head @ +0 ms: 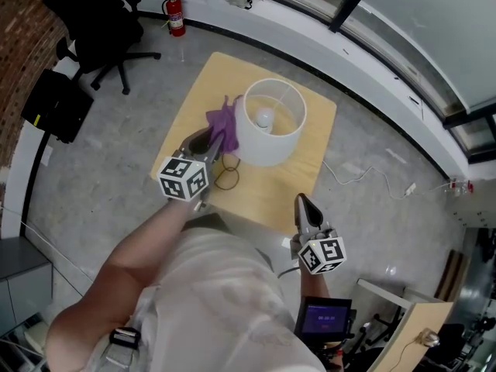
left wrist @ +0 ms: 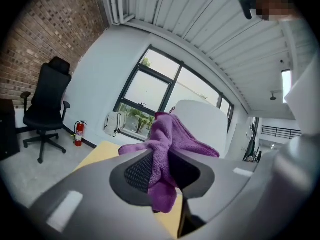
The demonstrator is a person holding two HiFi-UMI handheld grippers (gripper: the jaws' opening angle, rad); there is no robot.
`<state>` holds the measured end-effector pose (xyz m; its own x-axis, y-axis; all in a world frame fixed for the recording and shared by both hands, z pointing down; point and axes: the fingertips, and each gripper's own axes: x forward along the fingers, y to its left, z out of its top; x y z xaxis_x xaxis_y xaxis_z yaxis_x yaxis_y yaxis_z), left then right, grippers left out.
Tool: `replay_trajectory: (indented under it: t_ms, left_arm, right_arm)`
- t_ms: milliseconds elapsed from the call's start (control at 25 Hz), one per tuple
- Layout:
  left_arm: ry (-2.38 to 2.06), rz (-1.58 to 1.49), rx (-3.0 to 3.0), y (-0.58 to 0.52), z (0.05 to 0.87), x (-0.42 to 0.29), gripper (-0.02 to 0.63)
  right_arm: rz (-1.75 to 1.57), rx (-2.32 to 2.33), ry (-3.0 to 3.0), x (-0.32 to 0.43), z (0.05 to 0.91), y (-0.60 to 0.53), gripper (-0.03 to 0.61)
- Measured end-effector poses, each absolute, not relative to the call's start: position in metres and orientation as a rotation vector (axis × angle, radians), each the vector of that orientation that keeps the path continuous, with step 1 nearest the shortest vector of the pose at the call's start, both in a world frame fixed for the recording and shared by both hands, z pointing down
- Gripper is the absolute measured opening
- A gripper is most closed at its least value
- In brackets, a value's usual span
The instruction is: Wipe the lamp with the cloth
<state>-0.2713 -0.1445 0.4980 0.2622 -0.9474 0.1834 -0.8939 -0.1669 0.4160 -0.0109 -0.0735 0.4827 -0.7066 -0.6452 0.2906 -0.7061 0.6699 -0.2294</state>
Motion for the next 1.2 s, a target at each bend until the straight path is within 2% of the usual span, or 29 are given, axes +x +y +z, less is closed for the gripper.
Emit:
replay_trajectory:
  t_ms: [240, 400, 880, 1200]
  left_arm:
    - [-1.661, 0.007, 2.050, -0.155, 0.533, -0.290, 0.094]
    - [-1.647, -0.003, 2.081, -0.167, 0.529, -0.303, 0.094]
    - [-1.434, -0.456, 2.374, -0.181, 0.383, -0.307, 0.094]
    - [-1.400, -0.172, 2.505, -0.198, 0.414, -0.278, 0.095]
  right_arm:
    - [0.497, 1.126, -2.685, -0.024, 0.484, -0.074, 0.011]
    - [0.485, 1.153, -2.670, -0.028, 0.481, -0.076, 0.011]
    - [0.481, 1.236, -2.647, -0.026, 0.480, -0.071, 0.011]
    - [0.475, 1.275, -2.623, -0.022, 0.476, -0.065, 0.011]
